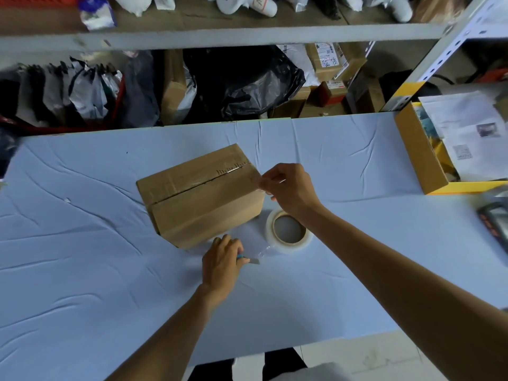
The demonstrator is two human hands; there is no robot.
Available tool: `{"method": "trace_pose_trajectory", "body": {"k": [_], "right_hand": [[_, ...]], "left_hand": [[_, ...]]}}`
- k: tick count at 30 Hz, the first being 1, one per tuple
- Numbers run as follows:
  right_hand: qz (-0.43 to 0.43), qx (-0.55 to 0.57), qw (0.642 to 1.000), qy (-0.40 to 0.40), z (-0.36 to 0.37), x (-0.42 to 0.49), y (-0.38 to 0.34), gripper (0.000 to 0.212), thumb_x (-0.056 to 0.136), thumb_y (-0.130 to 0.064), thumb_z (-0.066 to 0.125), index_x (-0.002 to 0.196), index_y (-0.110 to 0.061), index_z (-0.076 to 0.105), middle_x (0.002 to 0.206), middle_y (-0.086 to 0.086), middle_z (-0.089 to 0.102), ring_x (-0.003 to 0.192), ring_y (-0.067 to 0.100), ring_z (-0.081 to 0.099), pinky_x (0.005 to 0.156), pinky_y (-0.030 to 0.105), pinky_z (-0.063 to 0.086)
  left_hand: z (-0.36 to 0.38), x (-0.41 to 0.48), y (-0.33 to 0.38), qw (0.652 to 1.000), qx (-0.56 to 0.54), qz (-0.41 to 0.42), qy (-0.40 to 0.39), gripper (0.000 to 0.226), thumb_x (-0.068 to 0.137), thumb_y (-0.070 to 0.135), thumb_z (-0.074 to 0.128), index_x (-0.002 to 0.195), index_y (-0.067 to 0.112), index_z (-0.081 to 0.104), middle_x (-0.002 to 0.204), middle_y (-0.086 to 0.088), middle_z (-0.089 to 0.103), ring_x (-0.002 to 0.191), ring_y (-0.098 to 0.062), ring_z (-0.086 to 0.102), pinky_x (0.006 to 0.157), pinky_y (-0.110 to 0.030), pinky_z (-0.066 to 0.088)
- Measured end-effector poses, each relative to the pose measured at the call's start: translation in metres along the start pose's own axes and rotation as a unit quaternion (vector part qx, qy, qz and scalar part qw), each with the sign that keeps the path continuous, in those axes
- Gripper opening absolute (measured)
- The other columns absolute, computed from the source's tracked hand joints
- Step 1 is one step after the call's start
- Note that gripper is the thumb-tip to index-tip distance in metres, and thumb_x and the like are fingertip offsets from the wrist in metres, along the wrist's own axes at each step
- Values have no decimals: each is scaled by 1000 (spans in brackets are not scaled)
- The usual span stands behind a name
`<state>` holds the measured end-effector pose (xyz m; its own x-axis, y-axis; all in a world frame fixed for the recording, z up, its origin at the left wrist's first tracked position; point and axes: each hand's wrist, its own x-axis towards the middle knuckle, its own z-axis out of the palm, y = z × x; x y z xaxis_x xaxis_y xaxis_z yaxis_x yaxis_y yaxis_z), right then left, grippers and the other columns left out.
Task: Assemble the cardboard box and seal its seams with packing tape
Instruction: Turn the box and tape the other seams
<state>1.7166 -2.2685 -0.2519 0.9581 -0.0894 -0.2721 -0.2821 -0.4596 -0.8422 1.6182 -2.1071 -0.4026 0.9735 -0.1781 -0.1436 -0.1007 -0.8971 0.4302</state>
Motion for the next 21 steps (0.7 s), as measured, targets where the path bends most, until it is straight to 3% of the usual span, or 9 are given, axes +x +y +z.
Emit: {"method": "trace_pose_trajectory", "body": {"k": [3,5,8,11,13,15,17,21], "right_hand": [[1,-3,1000,0,0,0,0,7,81,-14,72,79,-8,71,75,3,70,70,14,63,74,40,58],[0,-2,1000,-1,0,-1,0,8,81,-15,72,80,-7,72,75,3,71,69,13,63,74,39,58],[-3,2,1000,5,-1,-3,1,10,80,-15,73,81,-5,73,74,6,71,66,16,64,69,37,58],[13,39,999,15,-1,-5,1,9,78,-10,74,79,-1,73,70,11,71,65,25,69,70,36,60],[29,74,997,19,-1,-6,0,9,77,-9,76,78,0,74,72,14,72,69,30,72,76,40,60],[47,97,994,18,0,-6,0,12,76,-8,78,81,1,74,74,16,73,71,30,72,78,41,60],[62,118,991,13,-1,-6,2,14,75,-4,78,86,3,74,77,19,73,74,32,72,80,42,59],[60,148,987,21,-1,-9,5,14,72,5,77,83,-2,73,63,12,69,68,29,71,82,43,59]], "left_hand": [[-6,1,12,999,23,33,-19,38,72,37,80,97,14,62,96,-6,63,86,-24,62,59,-32,53],[-26,4,32,995,-3,99,13,27,81,36,70,96,16,61,93,-2,63,84,-21,64,59,-31,53],[-79,13,69,955,-26,241,171,10,85,27,63,84,18,63,74,2,59,68,-18,57,54,-29,46],[-140,41,78,929,5,240,282,14,83,24,64,93,14,66,89,-3,63,81,-19,52,76,-29,41],[-166,65,69,962,76,163,204,40,76,42,63,109,21,63,114,-5,58,107,-24,50,93,-40,38],[-181,81,56,990,95,102,33,63,74,62,59,129,33,52,145,-2,37,136,-28,28,108,-61,20],[-184,86,46,994,47,73,-71,68,78,62,61,139,41,40,154,4,20,142,-26,17,111,-60,11],[-183,89,40,992,43,83,-82,68,78,63,60,139,45,35,150,8,16,134,-29,29,108,-56,21]]}}
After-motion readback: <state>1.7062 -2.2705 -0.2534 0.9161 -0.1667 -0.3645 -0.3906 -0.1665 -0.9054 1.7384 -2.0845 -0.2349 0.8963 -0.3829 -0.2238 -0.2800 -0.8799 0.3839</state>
